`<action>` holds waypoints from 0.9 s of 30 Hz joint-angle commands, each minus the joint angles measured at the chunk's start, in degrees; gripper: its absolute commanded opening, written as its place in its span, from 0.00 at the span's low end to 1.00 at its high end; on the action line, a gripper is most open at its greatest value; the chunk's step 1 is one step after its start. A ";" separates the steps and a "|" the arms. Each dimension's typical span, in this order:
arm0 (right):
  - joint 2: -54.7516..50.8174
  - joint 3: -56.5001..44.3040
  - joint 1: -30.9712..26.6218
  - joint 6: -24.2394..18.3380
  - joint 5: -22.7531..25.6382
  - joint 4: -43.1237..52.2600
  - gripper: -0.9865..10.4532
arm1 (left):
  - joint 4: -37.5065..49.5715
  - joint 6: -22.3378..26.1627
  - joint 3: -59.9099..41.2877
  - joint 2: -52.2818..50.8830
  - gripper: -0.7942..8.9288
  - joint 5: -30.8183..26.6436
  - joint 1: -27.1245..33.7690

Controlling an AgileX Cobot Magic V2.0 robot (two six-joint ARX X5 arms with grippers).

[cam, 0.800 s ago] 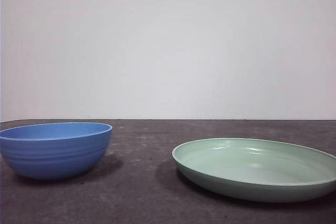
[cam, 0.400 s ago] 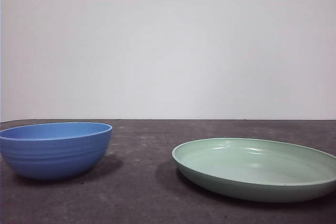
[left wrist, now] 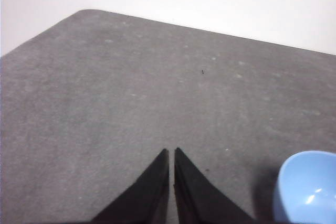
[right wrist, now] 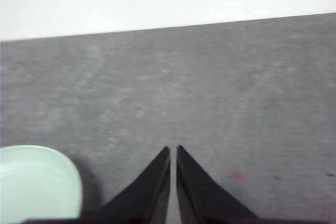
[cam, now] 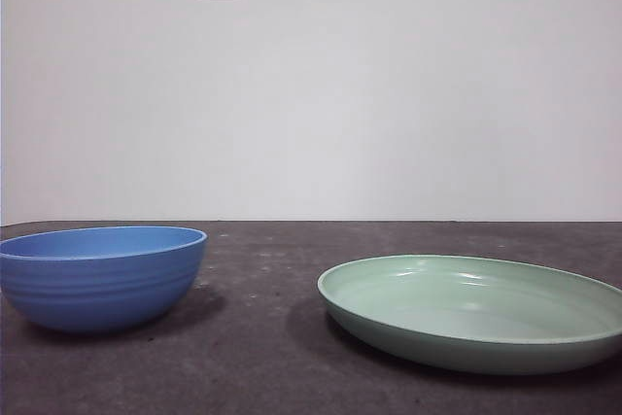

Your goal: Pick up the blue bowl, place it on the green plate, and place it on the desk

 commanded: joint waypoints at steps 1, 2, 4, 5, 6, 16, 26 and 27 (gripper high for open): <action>-0.02 0.52 0.15 4.57 -1.84 0.72 0.10 | 0.68 -1.70 3.30 1.57 0.10 3.23 -0.17; -0.02 0.90 0.28 5.16 -2.40 0.74 0.10 | 0.68 -2.27 4.04 2.40 0.10 4.50 -0.39; 0.02 2.19 0.66 6.60 -3.45 0.48 0.10 | 0.68 -2.58 5.73 4.72 0.10 7.28 -1.14; 0.20 2.82 0.92 7.13 -3.91 0.39 0.10 | 0.68 -2.67 6.47 5.84 0.10 8.22 -1.55; 0.59 3.63 1.25 7.80 -4.37 0.42 0.10 | 0.70 -2.97 7.37 7.23 0.10 9.01 -2.08; 12.85 15.89 4.55 9.86 -6.75 -5.57 0.10 | -5.81 -3.21 19.76 23.56 0.10 15.65 -7.39; 32.04 34.14 4.81 2.91 -22.71 -23.06 0.10 | -22.84 -0.22 34.64 39.60 0.10 30.77 -8.66; 33.81 36.00 4.81 1.68 -24.11 -25.49 0.10 | -24.22 -0.13 35.69 40.85 0.10 32.81 -8.66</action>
